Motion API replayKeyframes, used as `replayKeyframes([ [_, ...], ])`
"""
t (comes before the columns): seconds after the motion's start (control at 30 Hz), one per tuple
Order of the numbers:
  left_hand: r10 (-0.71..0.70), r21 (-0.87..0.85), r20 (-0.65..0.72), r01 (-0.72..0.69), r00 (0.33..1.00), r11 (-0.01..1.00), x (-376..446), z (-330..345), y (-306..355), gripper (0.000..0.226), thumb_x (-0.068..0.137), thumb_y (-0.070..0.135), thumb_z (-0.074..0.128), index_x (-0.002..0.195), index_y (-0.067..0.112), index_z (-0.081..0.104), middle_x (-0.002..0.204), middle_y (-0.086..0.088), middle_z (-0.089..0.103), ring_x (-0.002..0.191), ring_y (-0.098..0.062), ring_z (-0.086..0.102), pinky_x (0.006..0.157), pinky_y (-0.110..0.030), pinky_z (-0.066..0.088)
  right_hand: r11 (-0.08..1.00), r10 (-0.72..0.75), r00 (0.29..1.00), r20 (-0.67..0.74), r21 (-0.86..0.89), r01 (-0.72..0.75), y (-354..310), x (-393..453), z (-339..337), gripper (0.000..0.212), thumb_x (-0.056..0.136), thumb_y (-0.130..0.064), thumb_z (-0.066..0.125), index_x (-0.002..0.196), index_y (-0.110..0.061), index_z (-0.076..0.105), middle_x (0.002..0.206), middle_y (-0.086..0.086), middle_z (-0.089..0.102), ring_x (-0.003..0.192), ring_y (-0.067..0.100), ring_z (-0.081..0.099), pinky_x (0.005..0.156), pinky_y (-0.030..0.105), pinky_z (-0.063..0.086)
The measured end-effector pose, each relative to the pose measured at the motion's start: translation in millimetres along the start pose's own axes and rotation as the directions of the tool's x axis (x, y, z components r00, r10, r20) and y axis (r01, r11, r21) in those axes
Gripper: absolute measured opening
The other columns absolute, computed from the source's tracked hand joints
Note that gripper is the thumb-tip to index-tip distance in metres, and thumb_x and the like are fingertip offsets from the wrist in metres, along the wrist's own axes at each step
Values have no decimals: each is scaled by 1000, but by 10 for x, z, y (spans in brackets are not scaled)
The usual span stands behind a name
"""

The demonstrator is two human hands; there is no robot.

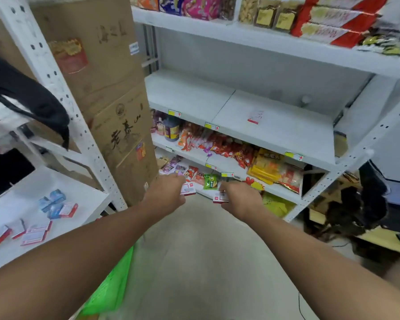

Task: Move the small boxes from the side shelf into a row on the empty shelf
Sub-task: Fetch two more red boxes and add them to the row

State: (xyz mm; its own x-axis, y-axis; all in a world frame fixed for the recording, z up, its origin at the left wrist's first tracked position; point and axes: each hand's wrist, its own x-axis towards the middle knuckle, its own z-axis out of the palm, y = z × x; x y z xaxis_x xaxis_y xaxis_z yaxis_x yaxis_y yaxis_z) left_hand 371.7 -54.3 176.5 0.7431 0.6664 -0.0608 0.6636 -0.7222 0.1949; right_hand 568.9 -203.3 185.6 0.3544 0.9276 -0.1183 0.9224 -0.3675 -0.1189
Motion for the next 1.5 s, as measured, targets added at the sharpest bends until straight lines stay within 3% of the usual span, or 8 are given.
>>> replayKeyframes([
  [0.13, 95, 22, 42, -96, 995, 995, 391, 41, 530, 25, 92, 27, 67, 116, 22, 61, 111, -2, 60, 107, -28, 60, 82, -43, 56, 997, 70, 997, -33, 20, -69, 589, -93, -92, 30, 90, -29, 72, 118, -24, 64, 120, 3, 68, 113, 32, 64, 82, 41, 56],
  [0.43, 174, 39, 21, -175, 985, 984, 1092, 272, 1430, 20, 91, 26, 69, 109, 22, 62, 106, 0, 59, 93, -21, 51, 72, -36, 45, 984, 162, 986, -41, 76, -159, 1644, -74, -59, 30, 91, -30, 71, 120, -26, 66, 117, -1, 66, 111, 27, 63, 82, 40, 55],
  [0.6, 163, 31, 54, -165, 985, 986, 1409, 347, 1674, 27, 88, 29, 72, 114, 23, 66, 113, -2, 65, 102, -26, 61, 82, -44, 60, 977, 186, 983, -11, 106, -183, 2010, 25, -43, 30, 90, -31, 72, 119, -29, 67, 115, -3, 68, 108, 24, 64, 83, 41, 58],
  [0.7, 170, 50, 81, -174, 982, 983, 1608, 394, 1759, 32, 91, 29, 72, 122, 22, 66, 117, -4, 65, 106, -28, 60, 85, -43, 58, 974, 198, 980, 1, 110, -197, 2150, 150, -43, 32, 90, -31, 71, 122, -30, 66, 116, -3, 68, 109, 24, 64, 84, 42, 58],
  [0.87, 197, 49, 94, -202, 976, 978, 2041, 477, 1753, 32, 91, 31, 73, 121, 21, 66, 109, -2, 63, 102, -27, 62, 85, -47, 60, 967, 225, 974, 1, 122, -224, 2284, 481, -20, 36, 91, -33, 71, 127, -34, 65, 117, -4, 66, 111, 22, 62, 82, 39, 55],
  [1.03, 271, 0, 64, -271, 961, 963, 2641, 482, 1526, 32, 93, 31, 75, 123, 21, 66, 108, -1, 62, 96, -21, 59, 72, -35, 48, 957, 271, 963, -1, 107, -270, 2331, 962, -104, 35, 91, -31, 74, 125, -29, 66, 117, -2, 66, 111, 27, 63, 84, 40, 56],
  [1.3, 335, -69, 79, -330, 939, 941, 3636, 360, 1053, 30, 89, 29, 77, 117, 23, 68, 106, 0, 64, 94, -22, 61, 80, -42, 59, 934, 356, 934, -22, 44, -355, 2269, 1785, -318, 33, 90, -38, 77, 120, -29, 68, 118, 0, 69, 108, 27, 66, 81, 40, 57],
  [1.5, 410, -45, 131, -407, 903, 912, 4180, 438, 845, 22, 88, 25, 73, 109, 19, 67, 100, -1, 60, 89, -24, 58, 74, -44, 58, 907, 419, 908, -17, 50, -418, 2323, 2259, -358, 35, 89, -39, 79, 121, -32, 68, 120, 0, 71, 111, 28, 65, 83, 38, 55],
])
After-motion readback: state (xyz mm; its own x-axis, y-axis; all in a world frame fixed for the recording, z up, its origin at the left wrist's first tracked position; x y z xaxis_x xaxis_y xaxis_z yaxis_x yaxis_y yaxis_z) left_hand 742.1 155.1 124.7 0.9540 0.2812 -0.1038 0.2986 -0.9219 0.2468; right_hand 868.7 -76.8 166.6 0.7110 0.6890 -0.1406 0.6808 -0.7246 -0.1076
